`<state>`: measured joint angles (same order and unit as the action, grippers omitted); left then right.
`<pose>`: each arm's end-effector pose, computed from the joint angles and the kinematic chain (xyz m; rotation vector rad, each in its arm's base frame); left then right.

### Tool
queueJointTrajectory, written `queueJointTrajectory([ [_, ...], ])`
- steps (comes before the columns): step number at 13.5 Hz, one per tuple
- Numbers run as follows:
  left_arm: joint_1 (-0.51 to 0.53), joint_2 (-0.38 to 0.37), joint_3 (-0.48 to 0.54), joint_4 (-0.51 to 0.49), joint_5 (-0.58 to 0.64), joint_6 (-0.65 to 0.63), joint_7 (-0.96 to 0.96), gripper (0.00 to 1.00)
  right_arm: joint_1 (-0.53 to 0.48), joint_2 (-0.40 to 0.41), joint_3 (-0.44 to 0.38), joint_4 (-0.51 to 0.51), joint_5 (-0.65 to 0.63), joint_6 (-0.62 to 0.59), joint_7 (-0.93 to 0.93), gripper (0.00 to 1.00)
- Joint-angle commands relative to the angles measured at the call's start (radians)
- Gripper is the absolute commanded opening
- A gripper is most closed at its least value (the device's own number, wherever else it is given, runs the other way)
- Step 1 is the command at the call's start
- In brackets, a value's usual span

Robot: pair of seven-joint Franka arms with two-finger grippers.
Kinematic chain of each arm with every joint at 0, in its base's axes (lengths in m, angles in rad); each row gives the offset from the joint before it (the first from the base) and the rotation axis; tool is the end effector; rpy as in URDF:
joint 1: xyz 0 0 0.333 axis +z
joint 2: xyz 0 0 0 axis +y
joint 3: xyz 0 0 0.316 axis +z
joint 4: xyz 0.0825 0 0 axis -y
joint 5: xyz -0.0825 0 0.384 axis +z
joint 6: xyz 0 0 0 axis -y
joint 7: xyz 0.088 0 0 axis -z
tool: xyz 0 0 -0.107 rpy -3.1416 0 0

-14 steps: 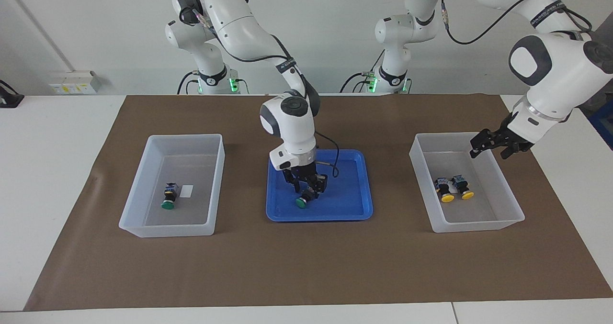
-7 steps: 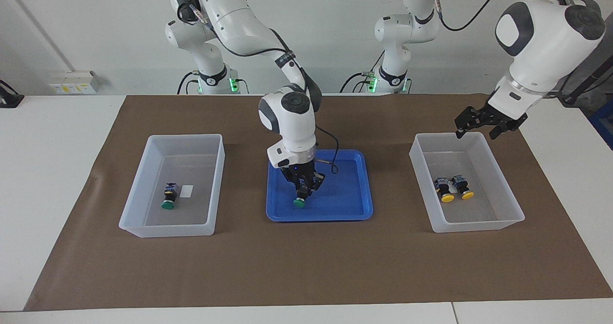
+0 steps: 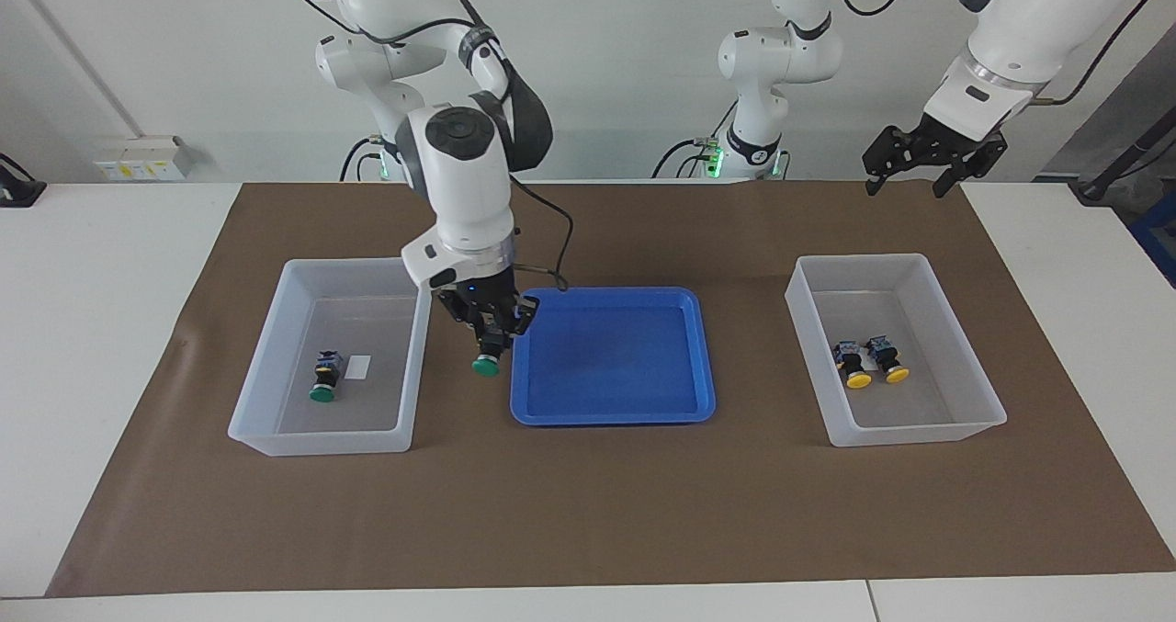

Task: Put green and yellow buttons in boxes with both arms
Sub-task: 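Carry the green button to the right bin with the right gripper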

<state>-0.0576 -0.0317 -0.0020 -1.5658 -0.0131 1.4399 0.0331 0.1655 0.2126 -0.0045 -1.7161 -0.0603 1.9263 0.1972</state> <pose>0.5297 -0.0332 0.6332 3.1229 -0.1466 -0.1476 0.6163 0.0960 0.4601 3.0845 -0.0232 0.0121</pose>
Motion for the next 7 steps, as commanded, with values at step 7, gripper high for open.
queueJointTrajectory([
  [7, 0.013, -0.017, 0.001, -0.026, 0.018, 0.077, -0.01, 1.0, -0.149, -0.139, 0.014, -0.45, 0.008, 0.353, -0.222, 0.06],
])
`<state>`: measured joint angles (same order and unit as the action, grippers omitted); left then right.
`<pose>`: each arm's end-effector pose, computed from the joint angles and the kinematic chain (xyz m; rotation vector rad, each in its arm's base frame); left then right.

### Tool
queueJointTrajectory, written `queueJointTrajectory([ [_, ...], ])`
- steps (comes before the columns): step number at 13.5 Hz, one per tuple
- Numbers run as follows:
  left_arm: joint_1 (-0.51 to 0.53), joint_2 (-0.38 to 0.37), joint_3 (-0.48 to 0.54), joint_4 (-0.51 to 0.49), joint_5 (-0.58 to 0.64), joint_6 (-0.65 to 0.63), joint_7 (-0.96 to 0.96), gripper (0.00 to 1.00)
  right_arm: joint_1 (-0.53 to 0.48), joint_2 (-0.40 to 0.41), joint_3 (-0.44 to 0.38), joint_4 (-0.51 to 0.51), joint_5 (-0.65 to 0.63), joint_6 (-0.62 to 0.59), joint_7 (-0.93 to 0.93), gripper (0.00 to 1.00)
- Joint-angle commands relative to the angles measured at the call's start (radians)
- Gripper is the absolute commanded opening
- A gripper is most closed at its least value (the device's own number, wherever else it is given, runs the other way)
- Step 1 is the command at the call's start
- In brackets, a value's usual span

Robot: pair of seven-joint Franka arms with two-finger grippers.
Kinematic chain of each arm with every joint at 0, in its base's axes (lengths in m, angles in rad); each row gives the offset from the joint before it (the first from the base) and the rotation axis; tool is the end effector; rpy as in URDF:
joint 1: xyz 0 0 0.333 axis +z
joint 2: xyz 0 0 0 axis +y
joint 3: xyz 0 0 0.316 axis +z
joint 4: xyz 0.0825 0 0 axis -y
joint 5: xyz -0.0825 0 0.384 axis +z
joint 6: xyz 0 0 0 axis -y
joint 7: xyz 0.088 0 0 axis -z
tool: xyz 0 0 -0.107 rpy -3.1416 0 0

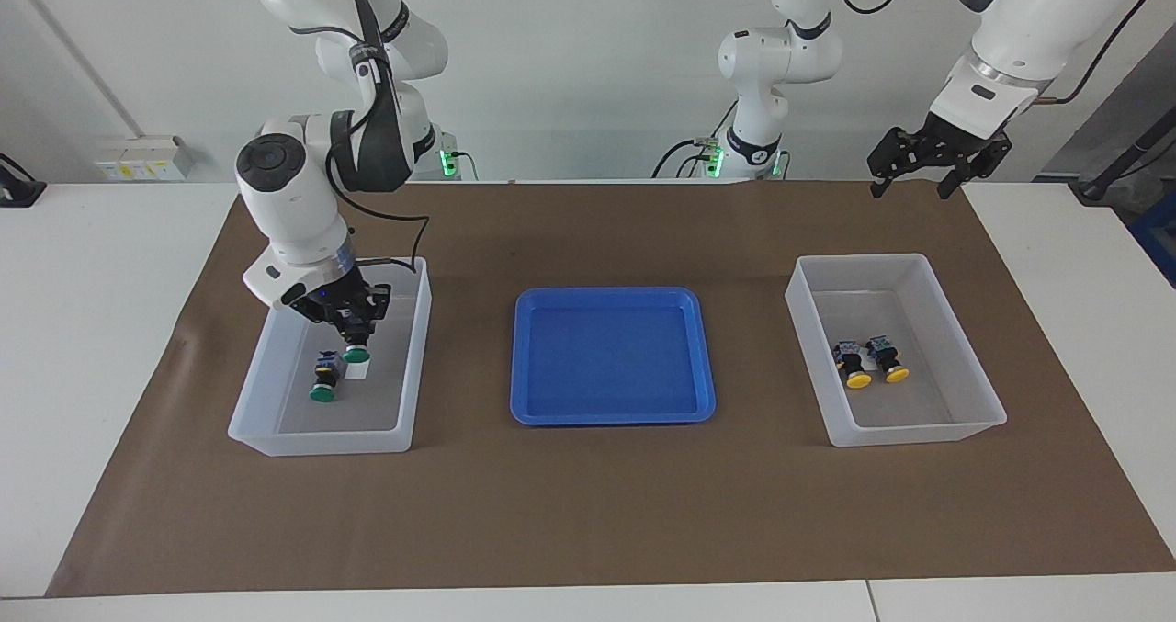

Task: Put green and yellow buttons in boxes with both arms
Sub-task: 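Carry the green button to the right bin with the right gripper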

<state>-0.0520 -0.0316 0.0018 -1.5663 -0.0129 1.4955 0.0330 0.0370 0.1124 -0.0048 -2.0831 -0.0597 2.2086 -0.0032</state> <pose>0.5362 -0.0284 0.6374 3.1256 -0.1312 -0.0615 0.5663 0.0163 0.3743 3.0910 0.1093 0.0213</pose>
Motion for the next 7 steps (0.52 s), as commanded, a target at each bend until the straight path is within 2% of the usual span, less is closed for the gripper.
queueJointTrajectory([
  [1, 0.006, -0.017, -0.005, -0.026, 0.017, 0.022, -0.007, 1.0, -0.022, -0.028, 0.014, -0.092, 0.011, 0.095, -0.014, 0.16],
  [3, 0.001, -0.017, -0.005, -0.026, 0.017, 0.022, 0.001, 1.0, -0.02, -0.002, 0.014, -0.1, 0.043, 0.128, 0.011, 0.21],
  [4, 0.0, -0.017, -0.005, -0.026, 0.017, 0.022, 0.001, 1.0, -0.019, 0.012, 0.014, -0.103, 0.047, 0.143, 0.018, 0.27],
  [5, 0.0, -0.017, -0.005, -0.026, 0.017, 0.02, -0.001, 1.0, -0.02, 0.018, 0.014, -0.103, 0.047, 0.155, 0.019, 0.55],
  [6, -0.002, -0.017, -0.005, -0.026, 0.017, 0.02, -0.001, 1.0, -0.02, 0.02, 0.014, -0.097, 0.047, 0.151, 0.017, 0.94],
  [7, -0.003, -0.017, -0.005, -0.026, 0.017, 0.02, -0.001, 1.0, -0.022, 0.02, 0.014, -0.091, 0.047, 0.148, 0.015, 1.0],
])
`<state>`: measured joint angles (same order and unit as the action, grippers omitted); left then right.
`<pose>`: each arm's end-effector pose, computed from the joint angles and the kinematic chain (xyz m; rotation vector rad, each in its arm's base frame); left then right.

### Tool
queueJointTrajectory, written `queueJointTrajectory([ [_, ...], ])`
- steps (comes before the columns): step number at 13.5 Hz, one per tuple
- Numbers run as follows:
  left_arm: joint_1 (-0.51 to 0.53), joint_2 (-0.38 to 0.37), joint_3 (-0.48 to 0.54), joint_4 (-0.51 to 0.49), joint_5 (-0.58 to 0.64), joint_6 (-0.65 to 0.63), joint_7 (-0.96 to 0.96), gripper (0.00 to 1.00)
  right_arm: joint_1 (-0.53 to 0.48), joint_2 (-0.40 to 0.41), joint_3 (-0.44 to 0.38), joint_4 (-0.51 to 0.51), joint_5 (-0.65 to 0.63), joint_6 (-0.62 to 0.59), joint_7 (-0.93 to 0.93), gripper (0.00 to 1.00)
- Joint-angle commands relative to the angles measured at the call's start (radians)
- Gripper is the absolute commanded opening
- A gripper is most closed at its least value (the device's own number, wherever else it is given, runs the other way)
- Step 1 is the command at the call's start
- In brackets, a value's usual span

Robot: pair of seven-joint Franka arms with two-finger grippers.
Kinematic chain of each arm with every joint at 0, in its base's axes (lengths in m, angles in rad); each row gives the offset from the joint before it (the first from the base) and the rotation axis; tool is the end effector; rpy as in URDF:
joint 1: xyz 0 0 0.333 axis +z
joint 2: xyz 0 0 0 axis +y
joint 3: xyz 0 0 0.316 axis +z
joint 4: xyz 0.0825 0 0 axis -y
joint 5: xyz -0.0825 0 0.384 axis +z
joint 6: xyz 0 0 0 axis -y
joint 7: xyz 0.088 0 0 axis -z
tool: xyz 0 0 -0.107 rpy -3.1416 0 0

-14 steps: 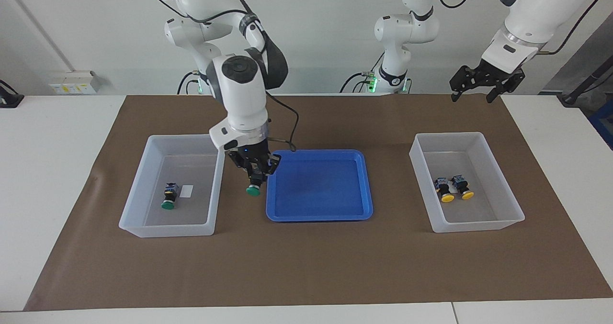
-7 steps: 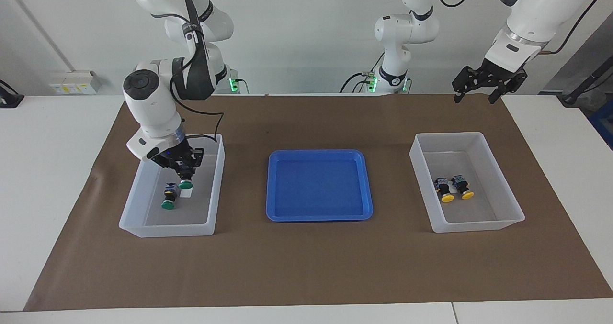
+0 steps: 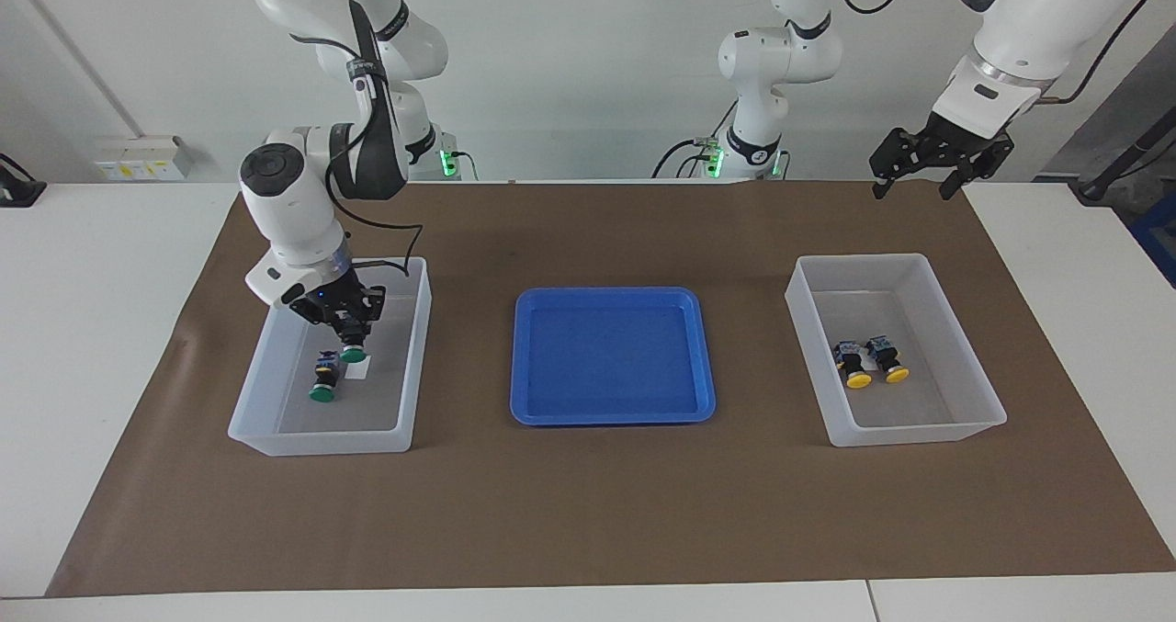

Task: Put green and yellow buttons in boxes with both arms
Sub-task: 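Carry the green button to the right bin with the right gripper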

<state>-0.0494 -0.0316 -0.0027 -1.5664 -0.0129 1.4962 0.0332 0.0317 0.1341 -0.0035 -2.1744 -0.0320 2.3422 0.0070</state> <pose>0.5363 -0.0295 0.6374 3.1257 -0.1345 -0.0606 0.5550 0.0152 0.3339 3.1172 0.0673 0.0532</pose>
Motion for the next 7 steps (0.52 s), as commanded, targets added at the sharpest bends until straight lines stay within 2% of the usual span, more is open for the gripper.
queueJointTrajectory([
  [1, -0.004, -0.017, 0.0, -0.026, 0.017, 0.019, 0.0, 1.0, -0.015, -0.008, 0.013, 0.013, 0.02, 0.011, 0.002, 1.0],
  [3, 0.002, -0.017, 0.0, -0.026, 0.017, 0.019, -0.001, 1.0, -0.003, -0.037, 0.013, 0.06, 0.02, -0.033, 0.005, 1.0],
  [7, 0.003, -0.017, 0.001, -0.026, 0.017, 0.019, -0.006, 1.0, 0.007, -0.083, 0.014, 0.214, 0.018, -0.231, 0.024, 1.0],
])
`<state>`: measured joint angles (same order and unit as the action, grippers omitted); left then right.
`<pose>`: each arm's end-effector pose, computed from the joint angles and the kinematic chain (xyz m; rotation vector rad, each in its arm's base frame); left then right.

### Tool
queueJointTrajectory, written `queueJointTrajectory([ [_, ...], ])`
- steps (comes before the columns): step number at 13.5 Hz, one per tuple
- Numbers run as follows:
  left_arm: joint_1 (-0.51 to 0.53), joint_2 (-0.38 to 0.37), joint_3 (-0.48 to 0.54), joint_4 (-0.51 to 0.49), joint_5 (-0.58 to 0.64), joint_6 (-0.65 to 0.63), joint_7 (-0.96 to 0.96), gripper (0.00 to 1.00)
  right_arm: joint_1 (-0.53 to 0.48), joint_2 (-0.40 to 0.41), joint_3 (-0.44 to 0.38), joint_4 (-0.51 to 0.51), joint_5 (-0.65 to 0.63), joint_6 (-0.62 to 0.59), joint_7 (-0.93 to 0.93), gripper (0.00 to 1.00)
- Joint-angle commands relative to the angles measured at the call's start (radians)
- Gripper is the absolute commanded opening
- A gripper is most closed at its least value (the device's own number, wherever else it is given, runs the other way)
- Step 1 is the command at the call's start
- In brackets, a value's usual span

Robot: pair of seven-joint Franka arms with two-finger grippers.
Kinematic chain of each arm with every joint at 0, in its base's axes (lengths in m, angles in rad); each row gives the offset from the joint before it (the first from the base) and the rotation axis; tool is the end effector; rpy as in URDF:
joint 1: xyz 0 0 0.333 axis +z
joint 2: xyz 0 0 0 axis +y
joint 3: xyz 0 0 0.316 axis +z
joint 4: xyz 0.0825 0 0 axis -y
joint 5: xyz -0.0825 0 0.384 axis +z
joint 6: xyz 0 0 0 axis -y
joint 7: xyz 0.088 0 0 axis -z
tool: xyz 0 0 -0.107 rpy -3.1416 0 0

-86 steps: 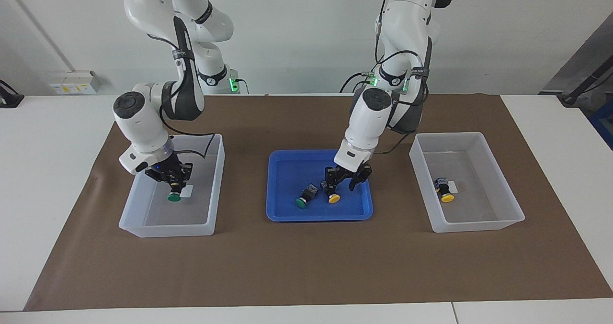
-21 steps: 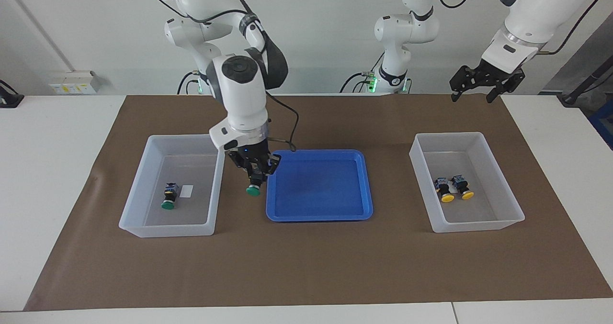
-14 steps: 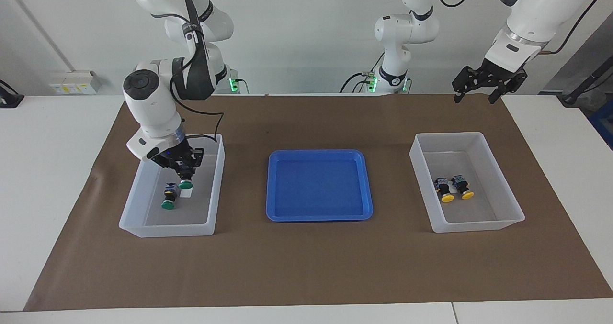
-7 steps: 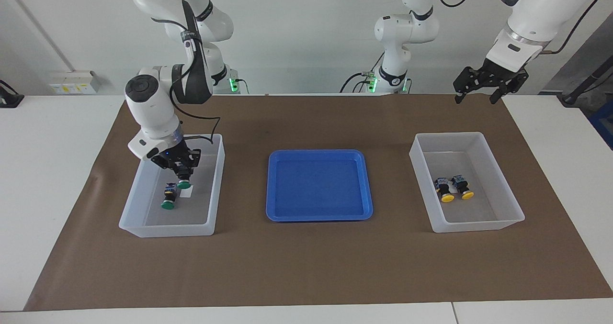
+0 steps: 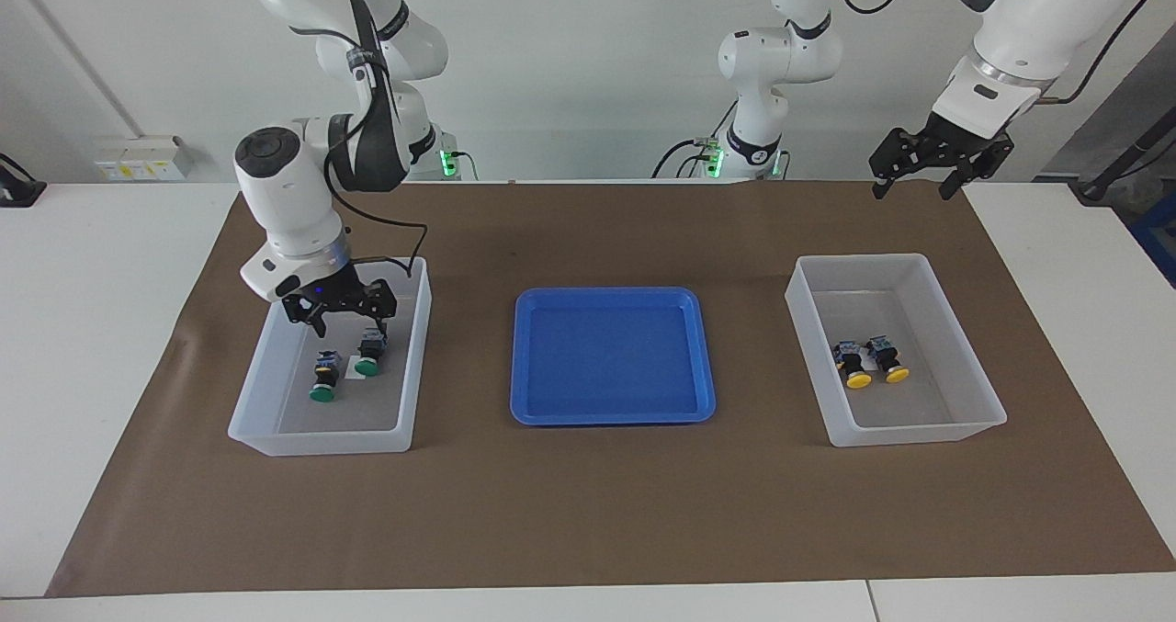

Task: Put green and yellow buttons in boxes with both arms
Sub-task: 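Release the green button in the right bin and withdraw the right gripper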

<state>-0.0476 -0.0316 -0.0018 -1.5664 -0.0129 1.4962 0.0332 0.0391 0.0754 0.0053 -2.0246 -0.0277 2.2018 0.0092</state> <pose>0.5363 -0.0280 0.6374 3.1258 -0.1303 -0.0605 0.5771 0.0246 0.4217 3.1165 0.0785 0.1597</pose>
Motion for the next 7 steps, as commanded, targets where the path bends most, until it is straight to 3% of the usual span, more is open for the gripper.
queueJointTrajectory([
  [1, 0.003, -0.017, 0.0, -0.026, 0.017, 0.019, -0.007, 1.0, -0.001, -0.035, 0.007, 0.101, 0.014, -0.144, 0.044, 1.0],
  [7, 0.003, -0.017, 0.0, -0.027, 0.017, 0.019, -0.007, 1.0, -0.019, -0.049, -0.004, 0.41, 0.0, -0.528, 0.058, 1.0],
])
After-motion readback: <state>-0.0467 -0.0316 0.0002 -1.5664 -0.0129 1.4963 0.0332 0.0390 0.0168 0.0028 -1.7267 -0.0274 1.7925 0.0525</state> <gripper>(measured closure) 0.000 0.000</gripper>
